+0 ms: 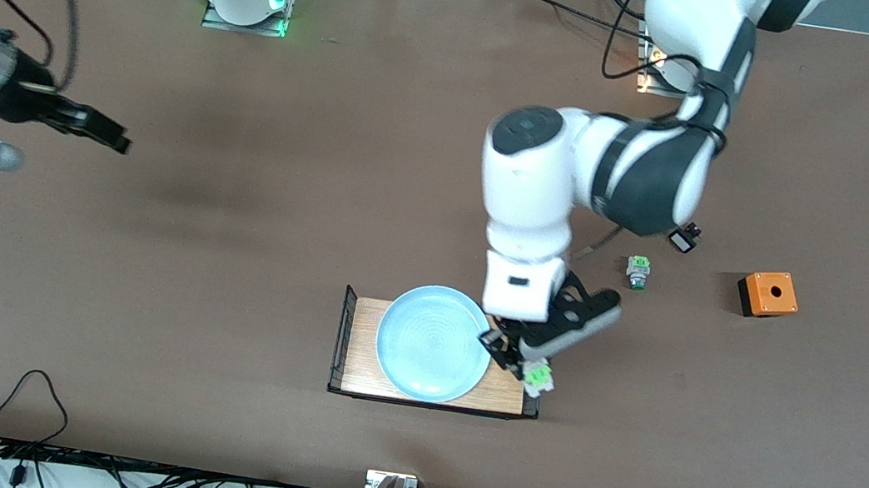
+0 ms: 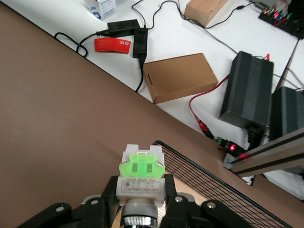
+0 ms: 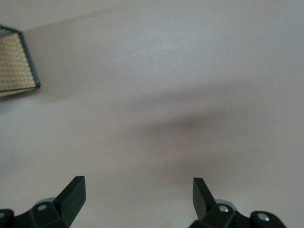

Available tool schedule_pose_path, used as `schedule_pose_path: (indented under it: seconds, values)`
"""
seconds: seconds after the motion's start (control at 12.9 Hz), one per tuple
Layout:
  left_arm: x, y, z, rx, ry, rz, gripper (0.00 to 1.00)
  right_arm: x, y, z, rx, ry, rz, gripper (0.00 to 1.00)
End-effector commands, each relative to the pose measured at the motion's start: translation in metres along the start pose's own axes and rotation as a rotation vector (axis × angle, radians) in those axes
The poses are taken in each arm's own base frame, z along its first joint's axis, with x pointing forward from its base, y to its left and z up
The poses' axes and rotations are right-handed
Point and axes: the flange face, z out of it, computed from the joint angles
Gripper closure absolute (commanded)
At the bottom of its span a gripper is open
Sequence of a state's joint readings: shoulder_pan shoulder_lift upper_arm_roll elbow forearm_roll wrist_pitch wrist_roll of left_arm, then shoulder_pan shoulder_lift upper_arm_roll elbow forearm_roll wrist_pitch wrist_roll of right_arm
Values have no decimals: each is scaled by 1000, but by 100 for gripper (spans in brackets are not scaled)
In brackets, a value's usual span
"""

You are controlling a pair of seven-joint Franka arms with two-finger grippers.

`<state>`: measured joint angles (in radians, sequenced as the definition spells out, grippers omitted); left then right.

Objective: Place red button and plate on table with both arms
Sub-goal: 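Lift the switch with the left gripper while the right gripper approaches the plate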

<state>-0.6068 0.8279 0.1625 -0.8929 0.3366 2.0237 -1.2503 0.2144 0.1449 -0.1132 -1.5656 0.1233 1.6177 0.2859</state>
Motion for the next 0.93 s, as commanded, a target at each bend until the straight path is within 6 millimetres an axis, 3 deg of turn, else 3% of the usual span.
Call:
schedule_pose_path:
  seconds: [0.0, 0.16, 0.23, 0.54, 0.85]
  values:
    - [30, -39, 15, 37, -101, 95, 100, -5, -29, 11, 43, -38, -2, 0]
    - [42, -76, 45, 80, -186, 212, 100, -18, -65, 17, 36, -42, 58, 0]
    - [51, -96, 56, 87, -226, 261, 100, -18, -84, 33, 21, -56, 96, 0]
    - [74, -158, 97, 86, -370, 388, 98, -37, -172, 60, 82, 15, 211, 0]
    - [93, -225, 137, 21, -495, 518, 98, -38, -242, 93, 209, 80, 357, 0]
